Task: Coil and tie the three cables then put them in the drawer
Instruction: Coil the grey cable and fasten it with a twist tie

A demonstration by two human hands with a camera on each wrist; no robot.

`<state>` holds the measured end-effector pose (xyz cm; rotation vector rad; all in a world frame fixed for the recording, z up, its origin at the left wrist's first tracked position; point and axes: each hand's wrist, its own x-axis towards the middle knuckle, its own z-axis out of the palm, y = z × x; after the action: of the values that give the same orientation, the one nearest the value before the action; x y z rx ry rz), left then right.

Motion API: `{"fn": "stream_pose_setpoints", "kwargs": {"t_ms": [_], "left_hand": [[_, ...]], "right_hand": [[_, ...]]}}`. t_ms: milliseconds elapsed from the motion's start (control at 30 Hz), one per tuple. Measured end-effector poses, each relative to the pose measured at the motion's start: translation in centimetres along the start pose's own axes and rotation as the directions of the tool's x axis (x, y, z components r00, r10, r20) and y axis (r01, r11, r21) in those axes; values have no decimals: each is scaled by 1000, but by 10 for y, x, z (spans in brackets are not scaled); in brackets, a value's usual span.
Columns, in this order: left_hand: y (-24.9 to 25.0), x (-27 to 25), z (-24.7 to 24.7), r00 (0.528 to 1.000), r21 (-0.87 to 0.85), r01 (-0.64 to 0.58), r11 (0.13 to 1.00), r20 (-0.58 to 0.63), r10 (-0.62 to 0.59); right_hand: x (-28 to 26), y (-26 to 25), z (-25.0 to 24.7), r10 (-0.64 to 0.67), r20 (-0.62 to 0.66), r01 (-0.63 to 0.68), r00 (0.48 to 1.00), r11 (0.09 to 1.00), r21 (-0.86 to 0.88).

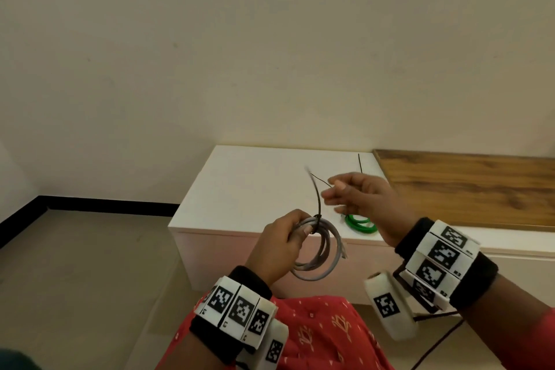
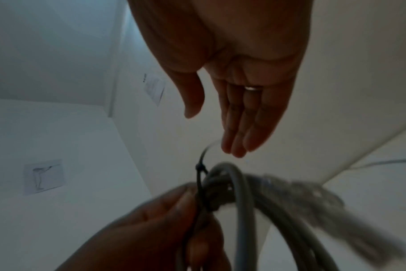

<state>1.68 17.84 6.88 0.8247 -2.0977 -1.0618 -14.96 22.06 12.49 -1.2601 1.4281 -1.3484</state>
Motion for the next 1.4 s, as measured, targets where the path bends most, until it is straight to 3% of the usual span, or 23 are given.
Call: {"fn": "stream_pose_setpoints", "kwargs": {"t_ms": [100,300,500,667,900,1033,1200,1400], "left_hand": [[1,0,-1,1000,-55,8,998,11,-7],[0,-1,0,997,-176,52,983,71,-40],[4,-4,5,993,-238,56,970,111,-30],[9,-4,7,992,-124,54,991,122,-39],[12,-2,10,1000,30,1,1000,29,-2],[10,-6,16,998,5,-54,999,-33,54],[7,-11,25,993,9,-120,993,-21,120],[2,-12,28,975,158,-208,965,-47,218]], "right_hand": [[-4,13,12,69,74,-66,995,997,-42],[-4,14,17,22,17,-22,1000,1000,-15],[-4,14,19,54,-32,-51,998,995,84],[-3,15,16,139,-82,-126,987,982,141],[-6,12,24,129,27,-131,991,982,132],[-7,8,24,176,37,-180,984,970,161],[-4,8,17,273,-10,-257,962,918,301],[0,8,14,321,-43,-282,946,883,376]]}}
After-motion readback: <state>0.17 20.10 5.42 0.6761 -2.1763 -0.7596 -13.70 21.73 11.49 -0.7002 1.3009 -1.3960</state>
